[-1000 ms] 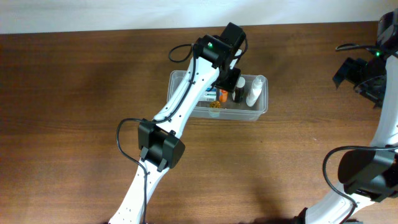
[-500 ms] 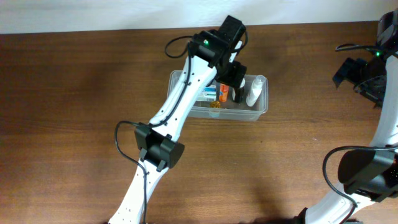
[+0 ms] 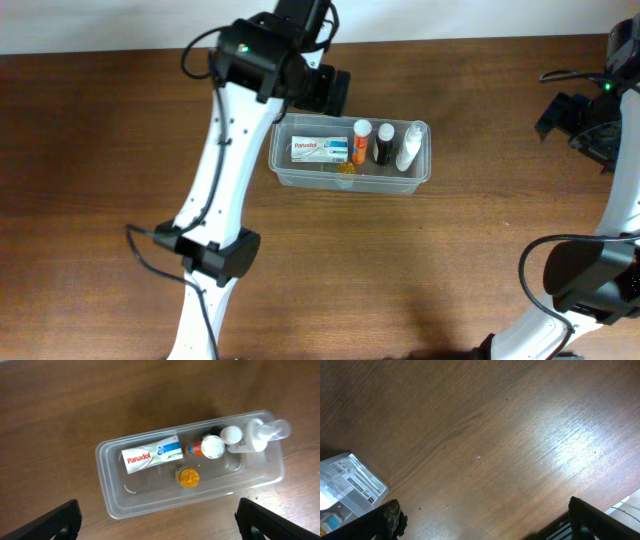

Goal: Pack container

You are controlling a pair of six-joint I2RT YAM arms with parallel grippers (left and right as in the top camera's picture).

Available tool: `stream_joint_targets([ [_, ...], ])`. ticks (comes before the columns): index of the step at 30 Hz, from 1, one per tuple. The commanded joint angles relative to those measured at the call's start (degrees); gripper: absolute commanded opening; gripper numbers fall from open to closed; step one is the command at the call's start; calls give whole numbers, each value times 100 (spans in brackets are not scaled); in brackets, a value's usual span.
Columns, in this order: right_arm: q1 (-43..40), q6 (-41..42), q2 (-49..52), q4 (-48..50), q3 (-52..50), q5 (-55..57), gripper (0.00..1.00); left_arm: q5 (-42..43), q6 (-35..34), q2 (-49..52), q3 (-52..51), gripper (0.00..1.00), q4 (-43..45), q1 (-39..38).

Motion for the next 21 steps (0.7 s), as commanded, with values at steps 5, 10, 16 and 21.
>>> stream_joint_targets([
  [5,-7,-37,13,17,-15,-11,98,-33,245,-1377,-1270,99,-20,-52],
  [10,-7,-37,13,17,-15,-11,98,-13,-85,-2553,-3303,99,-17,-92],
  [16,-7,-37,13,17,-15,-11,98,-516,-857,-3788,-5678,99,63,-391],
  [21,-7,-37,13,17,-15,-11,98,-332,-1132,-3993,-6494,99,-2,-520],
])
